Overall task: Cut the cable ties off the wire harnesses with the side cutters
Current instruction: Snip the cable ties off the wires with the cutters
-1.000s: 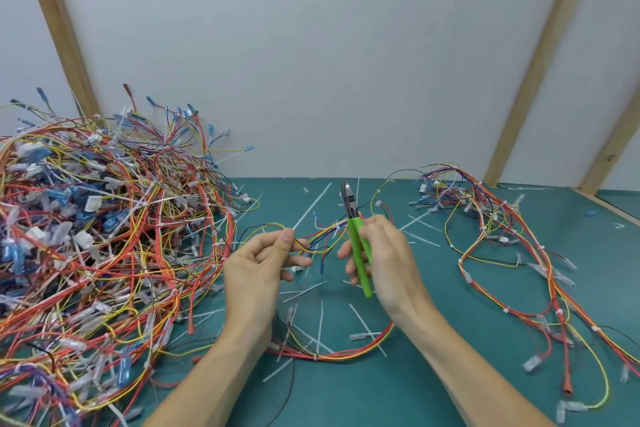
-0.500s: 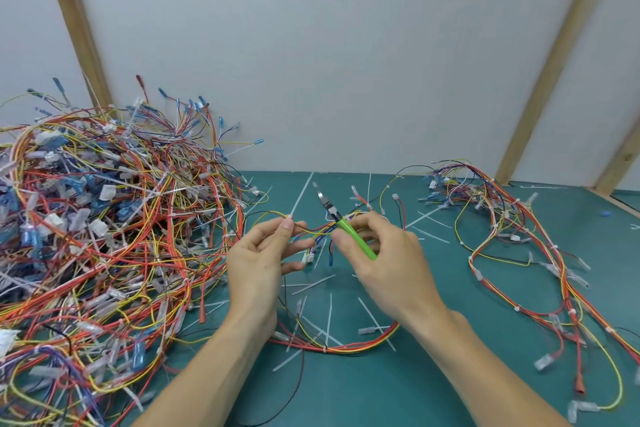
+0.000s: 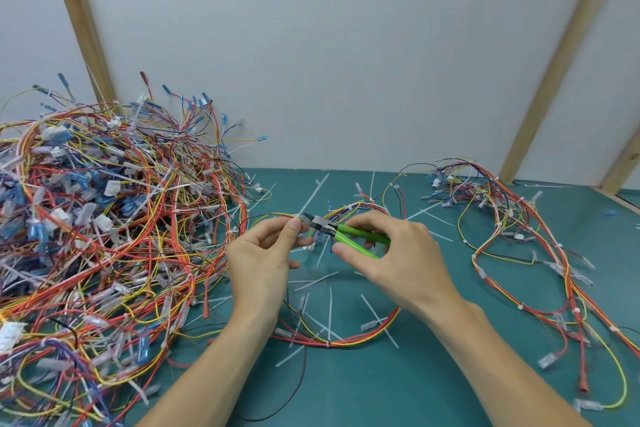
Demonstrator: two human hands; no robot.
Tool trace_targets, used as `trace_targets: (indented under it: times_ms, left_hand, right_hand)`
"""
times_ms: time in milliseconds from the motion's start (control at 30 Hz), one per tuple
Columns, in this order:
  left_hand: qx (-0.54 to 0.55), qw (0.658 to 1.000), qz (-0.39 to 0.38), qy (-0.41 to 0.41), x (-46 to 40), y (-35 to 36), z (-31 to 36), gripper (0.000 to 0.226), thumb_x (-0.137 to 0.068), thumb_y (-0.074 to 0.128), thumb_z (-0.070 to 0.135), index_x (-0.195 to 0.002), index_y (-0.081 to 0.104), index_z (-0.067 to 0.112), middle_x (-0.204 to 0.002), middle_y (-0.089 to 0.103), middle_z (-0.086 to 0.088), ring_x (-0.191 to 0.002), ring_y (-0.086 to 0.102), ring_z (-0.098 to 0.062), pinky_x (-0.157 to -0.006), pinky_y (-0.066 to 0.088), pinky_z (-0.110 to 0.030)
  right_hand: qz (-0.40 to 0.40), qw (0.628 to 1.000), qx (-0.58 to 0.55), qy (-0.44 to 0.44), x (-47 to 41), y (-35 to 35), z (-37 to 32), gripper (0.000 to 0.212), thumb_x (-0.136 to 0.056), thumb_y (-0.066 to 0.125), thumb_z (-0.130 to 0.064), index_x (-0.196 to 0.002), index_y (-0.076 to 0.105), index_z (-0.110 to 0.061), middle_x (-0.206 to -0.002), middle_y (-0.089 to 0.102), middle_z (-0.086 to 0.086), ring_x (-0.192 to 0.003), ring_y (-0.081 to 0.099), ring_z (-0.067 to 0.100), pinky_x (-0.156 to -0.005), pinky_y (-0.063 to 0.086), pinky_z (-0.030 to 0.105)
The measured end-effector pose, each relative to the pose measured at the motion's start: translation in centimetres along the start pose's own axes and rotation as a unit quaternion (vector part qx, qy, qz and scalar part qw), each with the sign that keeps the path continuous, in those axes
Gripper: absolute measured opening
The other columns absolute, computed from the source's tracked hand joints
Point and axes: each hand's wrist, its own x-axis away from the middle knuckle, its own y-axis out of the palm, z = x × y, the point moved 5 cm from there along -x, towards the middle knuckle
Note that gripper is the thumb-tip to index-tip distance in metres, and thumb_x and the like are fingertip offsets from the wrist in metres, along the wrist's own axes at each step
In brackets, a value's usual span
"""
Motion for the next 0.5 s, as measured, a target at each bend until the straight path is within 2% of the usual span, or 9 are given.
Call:
trace_targets:
  times_ms: [267,500]
  left_hand:
    - [-0.040,0.998,-0.016,0.041,0.14,0.25,0.22,0.010,-0.094,0.068,0.015,-0.086,0.074,0.014,-0.079,0.078,0.003,-0.076,0.076,-0.013,-0.050,0.053,-0.024]
    - [-0.056,0.997,-0.015,0.046,0.14,0.18,0.01,0.014,-0.095,0.068,0.015,-0.083,0.073,0.018,-0.076,0.077,0.003,-0.076,0.076,-0.013,-0.050,0.053,-0.026]
  right_hand:
    - [0.009,0.999,-0.032,-0.005,-0.17,0.05,0.39,0.037,-0.075,0.069,-0.072,-0.098,0.070,-0.044,-0.091,0.071,-0.031,-0.089,0.068,-0.001,-0.079,0.056,0.034]
    - [-0.010,0.997,-0.071,0.002,-0.36,0.07,0.68,0.033,-0.072,0.072,-0.068,-0.091,0.074,-0.041,-0.085,0.073,-0.027,-0.083,0.070,0.002,-0.076,0.057,0.033]
